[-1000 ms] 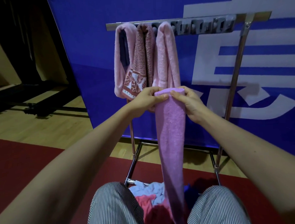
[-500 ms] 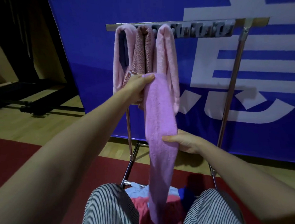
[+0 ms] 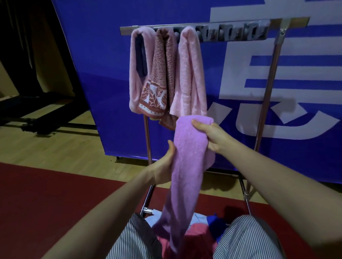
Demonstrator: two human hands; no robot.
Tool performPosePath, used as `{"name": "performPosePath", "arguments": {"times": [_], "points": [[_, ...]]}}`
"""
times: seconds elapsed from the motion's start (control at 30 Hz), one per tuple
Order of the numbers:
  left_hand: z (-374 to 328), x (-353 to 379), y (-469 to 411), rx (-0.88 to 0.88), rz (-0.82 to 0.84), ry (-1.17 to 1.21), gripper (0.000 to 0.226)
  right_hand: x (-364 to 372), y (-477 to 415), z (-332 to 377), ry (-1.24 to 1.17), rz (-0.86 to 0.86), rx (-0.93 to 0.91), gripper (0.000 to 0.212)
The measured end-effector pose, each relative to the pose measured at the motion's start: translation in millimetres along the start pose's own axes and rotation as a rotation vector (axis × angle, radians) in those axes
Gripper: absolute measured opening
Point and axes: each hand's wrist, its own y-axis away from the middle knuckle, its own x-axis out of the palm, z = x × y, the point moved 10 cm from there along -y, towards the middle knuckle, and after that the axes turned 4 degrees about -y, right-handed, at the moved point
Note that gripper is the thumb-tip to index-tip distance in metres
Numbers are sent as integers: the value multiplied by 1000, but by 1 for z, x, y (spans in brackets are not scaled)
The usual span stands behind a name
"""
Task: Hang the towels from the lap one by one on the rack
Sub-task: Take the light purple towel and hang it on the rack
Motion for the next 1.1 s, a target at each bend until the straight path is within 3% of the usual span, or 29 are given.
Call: {"name": "performPosePath", "arguments": {"times": [0.13,0.23,0.33,0.4,0.53,0.63,0.7,0.77,0.87,1.0,1.1], "points": [[-4,0,-1,56,16,-294,46,-15,-4,-4,7,-112,10,19],[-22,1,0,131,-29,-270,26,-19,1,-19,-10,-90,91,41],[-45,-5,-2,208,-127,-173,29,-19,18,-50,70,94,280,73],[-60,-12,-3,211,-217,-102,29,-21,35,-71,162,190,374,83],[-78,-10,-2,167,-278,-98,24,-10,53,-84,255,302,391,61],[-69,-4,-1,95,-240,-27,50,-5,41,-67,163,272,257,68],[-56,9,0,52,-114,98,75,-6,31,-55,21,221,164,72],[-42,14,-1,36,-37,125,85,-15,20,-44,-98,111,73,53],[-27,10,-2,56,-37,-5,66,-29,12,-40,-129,-32,16,39],[-50,-14,1,278,-313,-518,30,-50,6,-50,-80,-202,84,47],[-83,-11,10,474,-475,-725,27,-94,13,-46,415,-446,175,62]]}}
